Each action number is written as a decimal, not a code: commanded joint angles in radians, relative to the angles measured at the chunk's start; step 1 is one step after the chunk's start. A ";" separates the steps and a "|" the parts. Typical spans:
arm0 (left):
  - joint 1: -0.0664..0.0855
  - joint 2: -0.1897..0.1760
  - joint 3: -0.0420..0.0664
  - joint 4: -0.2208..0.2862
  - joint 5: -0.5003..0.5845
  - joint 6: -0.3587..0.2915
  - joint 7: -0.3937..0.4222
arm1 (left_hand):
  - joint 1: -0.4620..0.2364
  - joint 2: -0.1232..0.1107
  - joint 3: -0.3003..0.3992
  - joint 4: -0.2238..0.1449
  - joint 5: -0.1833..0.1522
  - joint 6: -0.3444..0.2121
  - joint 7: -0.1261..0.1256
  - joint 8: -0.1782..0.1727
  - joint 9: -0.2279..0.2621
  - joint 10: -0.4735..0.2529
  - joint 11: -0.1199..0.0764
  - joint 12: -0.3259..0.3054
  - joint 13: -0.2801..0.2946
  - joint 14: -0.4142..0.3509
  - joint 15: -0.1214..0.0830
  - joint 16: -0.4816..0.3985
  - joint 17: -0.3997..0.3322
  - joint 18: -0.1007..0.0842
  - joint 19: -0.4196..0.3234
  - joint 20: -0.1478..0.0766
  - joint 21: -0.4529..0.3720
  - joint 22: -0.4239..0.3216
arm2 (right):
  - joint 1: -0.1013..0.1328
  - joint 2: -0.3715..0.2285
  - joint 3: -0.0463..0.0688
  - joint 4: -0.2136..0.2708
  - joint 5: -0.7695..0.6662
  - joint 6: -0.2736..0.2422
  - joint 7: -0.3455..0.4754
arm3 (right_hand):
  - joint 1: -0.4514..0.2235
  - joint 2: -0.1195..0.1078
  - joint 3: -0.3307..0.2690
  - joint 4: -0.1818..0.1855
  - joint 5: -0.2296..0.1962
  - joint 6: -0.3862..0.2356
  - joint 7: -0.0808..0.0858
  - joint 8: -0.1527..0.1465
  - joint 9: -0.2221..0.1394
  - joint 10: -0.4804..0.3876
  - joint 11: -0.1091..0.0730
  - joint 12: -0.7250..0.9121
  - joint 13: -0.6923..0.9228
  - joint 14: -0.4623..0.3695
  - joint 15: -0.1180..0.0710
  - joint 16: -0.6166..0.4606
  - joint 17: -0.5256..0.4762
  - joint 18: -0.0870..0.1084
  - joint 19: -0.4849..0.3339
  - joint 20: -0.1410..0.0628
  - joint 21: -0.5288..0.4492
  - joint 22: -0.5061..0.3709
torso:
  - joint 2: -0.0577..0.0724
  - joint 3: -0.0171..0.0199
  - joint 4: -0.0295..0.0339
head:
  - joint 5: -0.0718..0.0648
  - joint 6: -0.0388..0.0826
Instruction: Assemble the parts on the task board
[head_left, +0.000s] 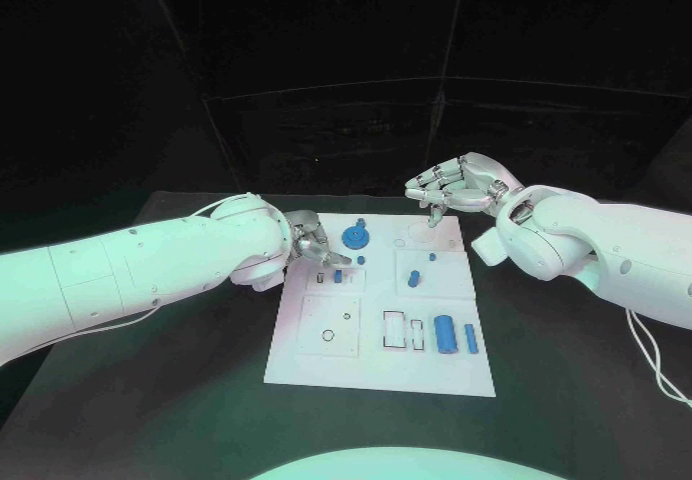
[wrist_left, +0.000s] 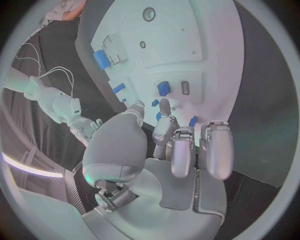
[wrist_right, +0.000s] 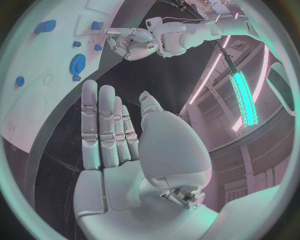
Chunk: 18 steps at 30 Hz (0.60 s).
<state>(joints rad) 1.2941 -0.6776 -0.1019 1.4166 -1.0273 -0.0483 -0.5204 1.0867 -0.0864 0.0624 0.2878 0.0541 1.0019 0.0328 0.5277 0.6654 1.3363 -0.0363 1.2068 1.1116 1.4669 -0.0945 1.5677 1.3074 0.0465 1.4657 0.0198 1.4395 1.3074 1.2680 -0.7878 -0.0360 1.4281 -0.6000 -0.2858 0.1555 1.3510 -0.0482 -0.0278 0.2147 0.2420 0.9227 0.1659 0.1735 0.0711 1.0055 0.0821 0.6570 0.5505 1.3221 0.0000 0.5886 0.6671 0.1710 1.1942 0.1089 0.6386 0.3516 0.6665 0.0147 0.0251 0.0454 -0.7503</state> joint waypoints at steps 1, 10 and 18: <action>0.011 -0.009 0.014 -0.005 0.035 0.019 0.002 | 0.020 0.007 -0.016 -0.001 -0.003 -0.028 0.008 -0.017 -0.006 -0.035 0.007 -0.042 -0.048 0.104 0.004 0.003 0.263 0.001 0.023 -0.002 -0.020 0.055 | 0.002 0.002 0.000 -0.003 -0.001 -0.003 0.006 | -0.008 0.000 -0.002 0.002 -0.004 -0.007 0.001 0.005 0.001 -0.007 0.003 0.006 0.000 0.002 0.008 -0.006 0.002 0.012 0.004 0.000 -0.006 -0.001 | -0.001 0.0009 -0.0031 | 0.001 0.002; 0.049 0.023 0.034 -0.160 0.076 0.143 0.010 | 0.061 0.036 -0.071 0.000 -0.002 -0.075 0.035 -0.064 -0.041 -0.083 0.031 -0.090 -0.105 0.104 0.025 0.003 0.263 0.017 -0.010 0.017 -0.080 -0.018 | 0.002 0.006 0.000 -0.009 -0.001 -0.003 0.006 | 0.004 0.000 -0.008 -0.001 -0.006 -0.010 0.001 0.008 0.001 -0.012 0.003 0.012 -0.001 0.002 0.007 -0.008 0.003 0.012 0.006 0.000 -0.010 -0.003 | 0.002 0.0027 -0.0034 | 0.004 0.010; 0.054 0.094 0.033 -0.309 0.038 0.194 0.012 | 0.073 0.045 -0.090 0.000 -0.001 -0.087 0.044 -0.076 -0.053 -0.091 0.039 -0.086 -0.103 0.104 0.032 0.003 0.263 0.019 -0.012 0.023 -0.087 -0.024 | 0.002 0.006 0.000 -0.002 -0.001 -0.004 0.005 | 0.024 0.008 -0.019 -0.001 0.038 -0.014 0.001 0.016 0.002 -0.020 0.002 0.022 -0.006 0.002 0.007 -0.010 0.008 0.012 0.012 0.000 -0.018 -0.007 | 0.004 0.0019 -0.0053 | 0.006 0.015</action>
<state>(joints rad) 1.3458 -0.5881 -0.0690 1.1197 -0.9787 0.0814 -0.5172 1.1511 -0.0414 -0.0221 0.2869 0.0541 0.9200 0.0784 0.4580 0.6132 1.2452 0.0001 1.1156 1.0053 1.4653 -0.0674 1.5677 1.3074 0.0464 1.4519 0.0382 1.3516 1.2807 1.2678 -0.7824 -0.0362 1.4218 -0.6000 -0.2860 0.1553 1.3676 -0.0407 -0.0428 0.2141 0.2774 0.9158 0.1662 0.1829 0.0719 0.9947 0.0856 0.6736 0.5456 1.3221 0.0000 0.5832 0.6732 0.1709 1.2012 0.1089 0.6270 0.3450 0.6692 0.0170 0.0210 0.0515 -0.7359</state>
